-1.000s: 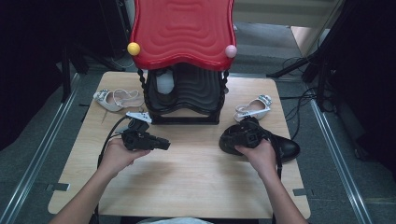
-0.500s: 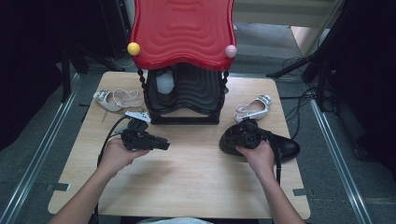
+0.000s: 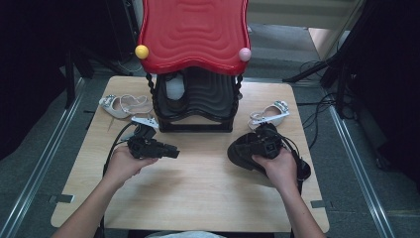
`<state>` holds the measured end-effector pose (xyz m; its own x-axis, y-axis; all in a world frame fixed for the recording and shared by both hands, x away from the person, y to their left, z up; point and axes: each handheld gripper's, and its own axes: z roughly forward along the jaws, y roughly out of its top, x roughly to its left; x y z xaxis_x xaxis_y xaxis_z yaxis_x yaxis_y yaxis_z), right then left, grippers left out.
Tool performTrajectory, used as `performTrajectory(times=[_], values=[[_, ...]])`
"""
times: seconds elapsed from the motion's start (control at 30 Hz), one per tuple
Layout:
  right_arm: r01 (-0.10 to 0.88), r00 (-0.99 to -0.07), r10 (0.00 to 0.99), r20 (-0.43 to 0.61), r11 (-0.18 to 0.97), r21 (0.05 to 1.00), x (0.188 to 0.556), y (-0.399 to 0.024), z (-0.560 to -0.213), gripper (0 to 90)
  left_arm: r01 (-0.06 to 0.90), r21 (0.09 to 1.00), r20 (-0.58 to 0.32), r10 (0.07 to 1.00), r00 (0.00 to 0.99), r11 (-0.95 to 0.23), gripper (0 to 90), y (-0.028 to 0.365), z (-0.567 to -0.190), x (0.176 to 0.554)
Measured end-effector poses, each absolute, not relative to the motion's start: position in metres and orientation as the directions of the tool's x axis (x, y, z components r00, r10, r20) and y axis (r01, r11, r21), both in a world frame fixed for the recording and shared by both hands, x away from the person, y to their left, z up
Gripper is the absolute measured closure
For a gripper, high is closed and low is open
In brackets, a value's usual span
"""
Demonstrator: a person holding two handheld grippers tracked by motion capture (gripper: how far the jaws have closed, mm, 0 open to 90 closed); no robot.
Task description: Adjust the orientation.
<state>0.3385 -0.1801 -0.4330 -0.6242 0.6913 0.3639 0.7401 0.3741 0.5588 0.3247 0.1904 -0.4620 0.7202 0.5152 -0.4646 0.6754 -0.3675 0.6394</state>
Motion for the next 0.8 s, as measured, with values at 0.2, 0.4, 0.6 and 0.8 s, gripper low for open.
performTrajectory(times=[0.2,0.4,0.6,0.8], values=[[0.712,-0.673,0.642,0.368,0.428,0.556,0.330,-0.152,-0.422,85.7,0.675,0.646,-0.454,0.532,0.715,-0.356,74.3,0.194,-0.460,0.325],[0.680,-0.719,0.587,0.372,0.487,0.548,0.321,-0.116,-0.418,85.5,0.661,0.658,-0.440,0.527,0.727,-0.362,81.5,0.197,-0.457,0.325],[0.663,-0.746,0.537,0.395,0.533,0.526,0.321,-0.076,-0.424,85.4,0.653,0.668,-0.429,0.532,0.730,-0.357,82.7,0.201,-0.456,0.325],[0.648,-0.761,0.522,0.386,0.571,0.505,0.322,-0.046,-0.435,85.5,0.649,0.674,-0.418,0.542,0.729,-0.352,78.1,0.208,-0.457,0.327]])
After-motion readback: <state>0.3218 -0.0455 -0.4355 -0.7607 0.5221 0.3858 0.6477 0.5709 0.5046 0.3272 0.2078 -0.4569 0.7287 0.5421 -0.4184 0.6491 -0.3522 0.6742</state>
